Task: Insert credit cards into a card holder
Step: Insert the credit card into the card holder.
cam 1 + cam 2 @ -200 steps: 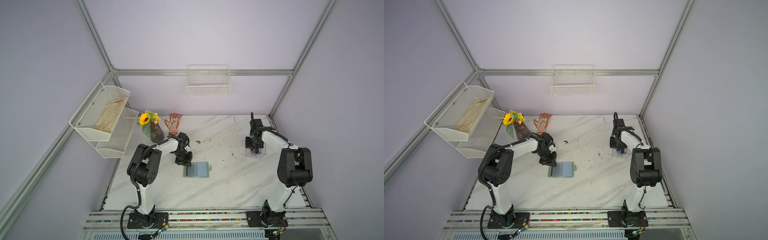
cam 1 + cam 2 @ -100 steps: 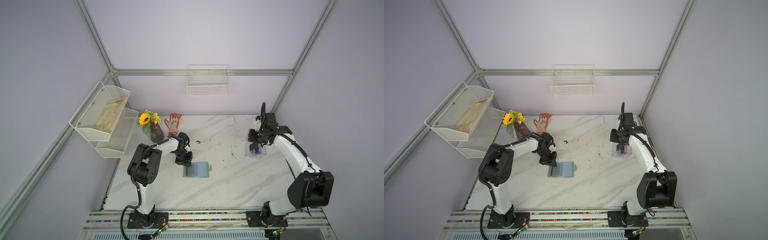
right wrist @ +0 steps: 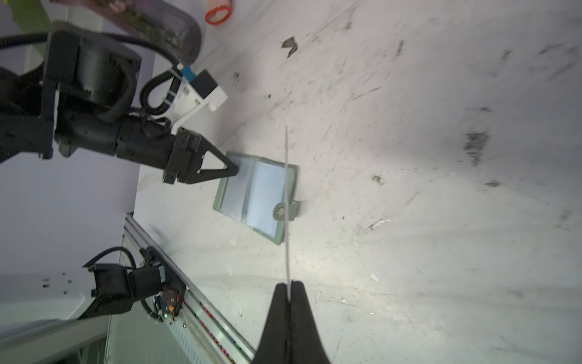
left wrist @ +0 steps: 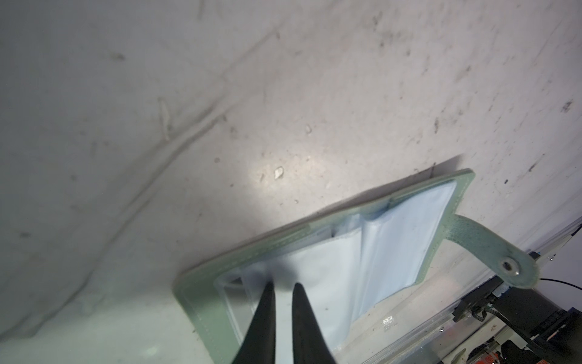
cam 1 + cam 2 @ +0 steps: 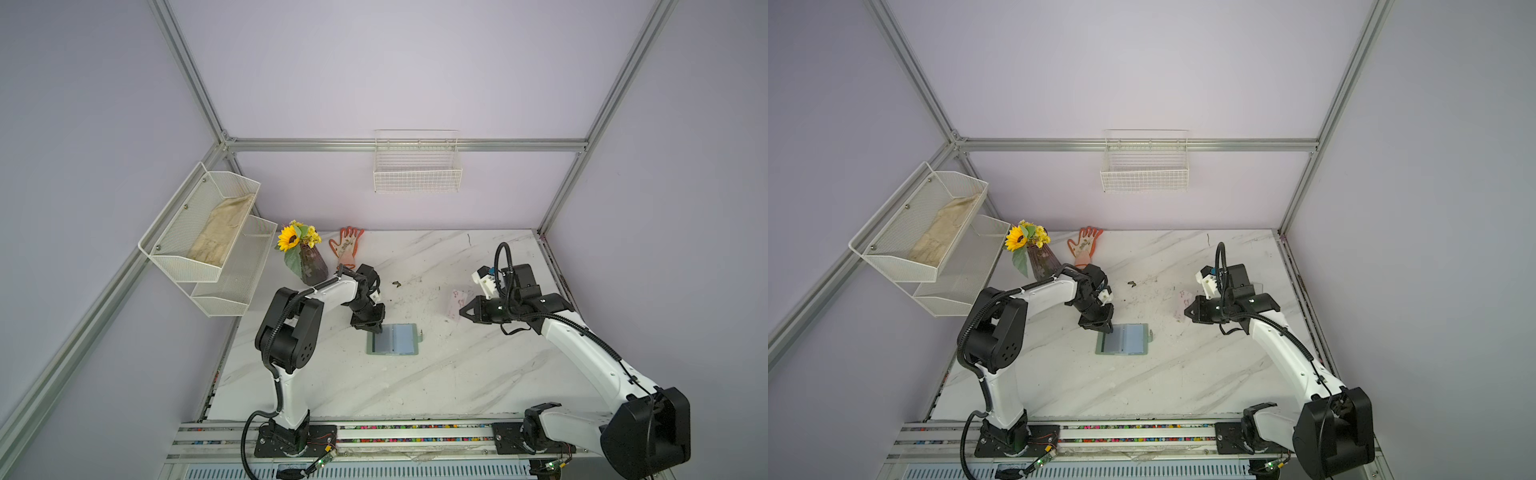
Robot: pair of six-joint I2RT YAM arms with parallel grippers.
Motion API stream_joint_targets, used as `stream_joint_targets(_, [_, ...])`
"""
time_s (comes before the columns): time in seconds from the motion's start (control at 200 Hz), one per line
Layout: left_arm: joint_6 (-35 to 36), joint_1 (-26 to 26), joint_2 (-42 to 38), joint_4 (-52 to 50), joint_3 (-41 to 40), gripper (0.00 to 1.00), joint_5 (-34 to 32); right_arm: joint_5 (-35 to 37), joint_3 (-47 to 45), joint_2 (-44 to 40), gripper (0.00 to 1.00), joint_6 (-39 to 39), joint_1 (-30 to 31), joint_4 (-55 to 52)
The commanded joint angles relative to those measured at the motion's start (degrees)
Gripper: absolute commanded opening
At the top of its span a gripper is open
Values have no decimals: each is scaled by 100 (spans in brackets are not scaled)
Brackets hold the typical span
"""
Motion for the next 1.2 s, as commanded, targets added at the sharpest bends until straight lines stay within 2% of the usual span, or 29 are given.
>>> stream_joint_targets(0.0, [53, -15, -298, -152, 257, 13, -178, -529, -263, 121, 0, 515, 408, 1017])
stream_joint_targets(0.22, [35, -16, -838, -441, 314, 14, -492, -742, -578, 880, 0, 1072, 1258, 2334])
stream_joint_targets(0.4, [35, -11, -921, -502, 241, 14, -616, -793, -381, 2075, 0, 1190, 1784, 2891])
stream_joint_targets(0.54, [-43, -6, -803, -336, -122, 14, -659, -975, -369, 2685, 0, 1316, 1828, 3333])
stream_joint_targets(0.715, [-149, -4, -697, -85, -550, 14, -711, -1202, -319, 3034, 0, 1325, 1828, 3520])
stream_joint_targets(1.195, [-117, 70, -172, 146, -707, 13, -849, -1646, 288, 3519, 0, 982, 1777, 2903])
